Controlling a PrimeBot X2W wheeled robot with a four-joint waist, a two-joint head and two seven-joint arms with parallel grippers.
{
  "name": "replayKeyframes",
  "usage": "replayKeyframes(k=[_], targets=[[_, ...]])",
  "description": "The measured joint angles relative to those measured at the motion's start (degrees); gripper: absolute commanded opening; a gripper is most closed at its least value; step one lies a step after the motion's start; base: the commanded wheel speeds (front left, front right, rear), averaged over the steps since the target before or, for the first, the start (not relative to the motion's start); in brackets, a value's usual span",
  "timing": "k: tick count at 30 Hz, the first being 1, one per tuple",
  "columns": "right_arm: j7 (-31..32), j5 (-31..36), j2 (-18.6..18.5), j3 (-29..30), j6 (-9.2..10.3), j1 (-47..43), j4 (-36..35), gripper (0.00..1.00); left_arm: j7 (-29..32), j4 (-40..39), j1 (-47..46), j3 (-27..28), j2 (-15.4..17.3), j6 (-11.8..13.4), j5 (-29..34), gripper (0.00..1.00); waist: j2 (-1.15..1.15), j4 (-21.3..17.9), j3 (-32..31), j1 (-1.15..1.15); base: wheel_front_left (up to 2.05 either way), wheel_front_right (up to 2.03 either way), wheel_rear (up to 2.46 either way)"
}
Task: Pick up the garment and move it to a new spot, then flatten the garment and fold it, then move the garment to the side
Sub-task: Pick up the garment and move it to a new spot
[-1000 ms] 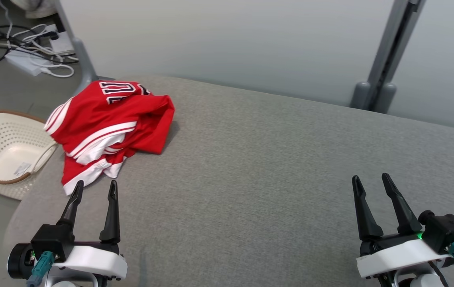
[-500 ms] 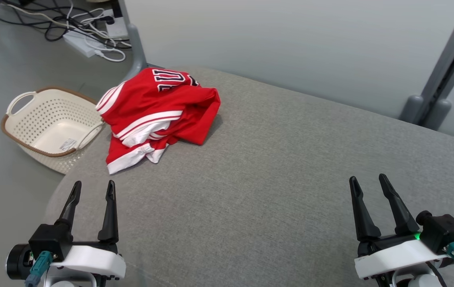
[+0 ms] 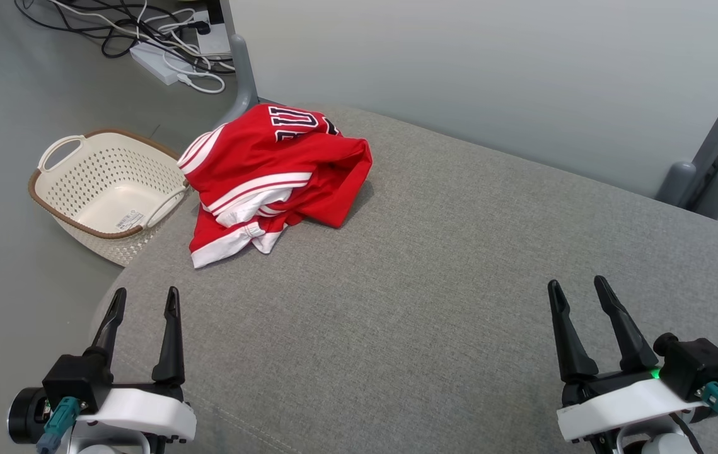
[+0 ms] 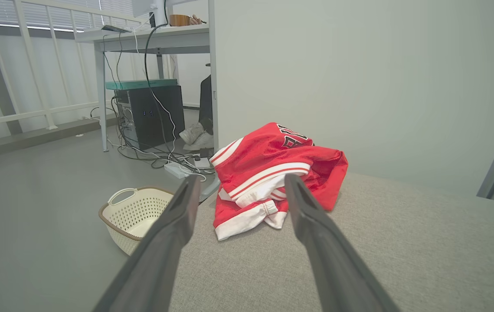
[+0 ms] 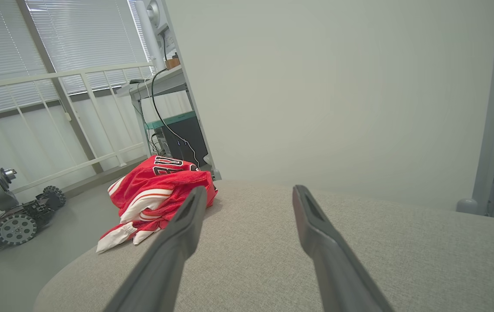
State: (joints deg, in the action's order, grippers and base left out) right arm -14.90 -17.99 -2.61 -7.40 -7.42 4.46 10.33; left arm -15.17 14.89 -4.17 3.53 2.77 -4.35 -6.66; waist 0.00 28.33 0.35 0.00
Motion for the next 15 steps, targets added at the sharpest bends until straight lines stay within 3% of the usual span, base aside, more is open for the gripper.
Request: replayKeyframes(k=[15], targets=[[0.00, -0.65, 0.00, -0.73, 0.00, 0.64, 0.18, 1.00, 0.00, -1.20, -0.99, 1.24, -0.01, -0.32, -0.51, 1.00, 0.00, -1.45, 0.15, 0.00, 0.00, 0.00, 0.00]])
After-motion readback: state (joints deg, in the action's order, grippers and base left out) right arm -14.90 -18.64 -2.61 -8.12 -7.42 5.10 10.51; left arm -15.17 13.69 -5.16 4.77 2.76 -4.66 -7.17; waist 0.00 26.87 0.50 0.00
